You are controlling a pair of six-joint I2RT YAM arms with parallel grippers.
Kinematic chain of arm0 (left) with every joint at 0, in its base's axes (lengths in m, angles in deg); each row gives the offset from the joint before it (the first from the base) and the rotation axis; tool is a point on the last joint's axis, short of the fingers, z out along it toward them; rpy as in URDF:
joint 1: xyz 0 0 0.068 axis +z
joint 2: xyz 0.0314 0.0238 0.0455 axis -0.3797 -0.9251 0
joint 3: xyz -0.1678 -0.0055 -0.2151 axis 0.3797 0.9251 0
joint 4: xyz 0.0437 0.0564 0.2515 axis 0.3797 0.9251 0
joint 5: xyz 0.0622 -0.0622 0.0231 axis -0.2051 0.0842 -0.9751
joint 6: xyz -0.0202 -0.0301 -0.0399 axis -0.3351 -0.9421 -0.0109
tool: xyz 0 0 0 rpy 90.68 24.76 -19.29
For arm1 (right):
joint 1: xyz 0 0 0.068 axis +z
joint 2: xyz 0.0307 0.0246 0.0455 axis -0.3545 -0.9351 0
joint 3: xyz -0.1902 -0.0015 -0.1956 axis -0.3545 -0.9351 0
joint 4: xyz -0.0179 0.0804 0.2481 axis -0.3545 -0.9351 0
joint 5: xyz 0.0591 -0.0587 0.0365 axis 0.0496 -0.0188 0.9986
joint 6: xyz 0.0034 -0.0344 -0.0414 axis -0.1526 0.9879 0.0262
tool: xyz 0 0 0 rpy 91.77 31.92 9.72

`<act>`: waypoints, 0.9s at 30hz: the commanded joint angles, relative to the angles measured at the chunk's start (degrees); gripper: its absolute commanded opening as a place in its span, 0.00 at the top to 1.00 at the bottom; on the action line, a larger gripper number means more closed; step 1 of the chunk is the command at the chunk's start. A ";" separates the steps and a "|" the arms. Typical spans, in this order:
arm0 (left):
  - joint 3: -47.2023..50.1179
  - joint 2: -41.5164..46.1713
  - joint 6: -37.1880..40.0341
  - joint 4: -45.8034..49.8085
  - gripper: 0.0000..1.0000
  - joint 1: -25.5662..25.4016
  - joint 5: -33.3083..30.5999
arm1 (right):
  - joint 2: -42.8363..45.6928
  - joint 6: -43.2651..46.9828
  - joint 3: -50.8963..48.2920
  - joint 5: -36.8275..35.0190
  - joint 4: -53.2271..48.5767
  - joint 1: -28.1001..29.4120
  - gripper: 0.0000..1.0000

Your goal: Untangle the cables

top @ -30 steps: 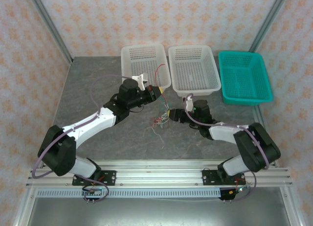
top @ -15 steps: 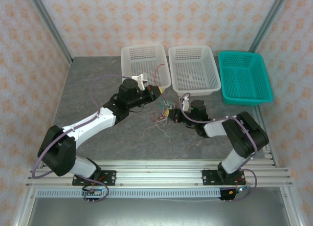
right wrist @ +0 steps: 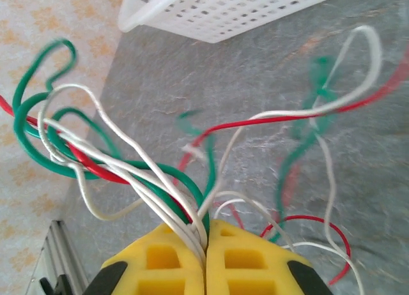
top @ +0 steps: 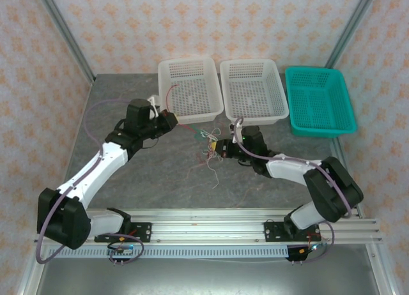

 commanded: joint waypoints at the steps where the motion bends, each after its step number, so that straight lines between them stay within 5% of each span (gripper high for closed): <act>1: -3.00 6.20 2.62 -4.38 1.00 8.75 -9.41 | 0.36 -2.15 -5.44 -16.83 -27.94 -2.21 0.92; 11: 1.77 4.23 -0.39 -12.86 1.00 8.01 1.00 | 2.93 -1.89 -1.68 -17.45 -33.36 -2.26 0.88; 13: 2.33 4.09 0.79 -12.29 1.00 6.31 0.64 | 6.05 -0.59 -0.63 -17.06 -34.58 -2.26 0.80; 16: 2.18 4.77 2.37 -10.71 1.00 4.97 -0.47 | 12.67 0.37 0.90 -19.98 -37.05 -2.26 0.48; 20: -1.32 6.02 1.90 -9.41 1.00 4.36 0.82 | 22.53 3.56 3.58 -24.15 -37.07 -2.25 0.23; 27: -18.33 1.53 5.10 -1.64 1.00 1.77 -3.73 | 29.17 5.99 6.35 -31.15 -26.40 -2.93 0.12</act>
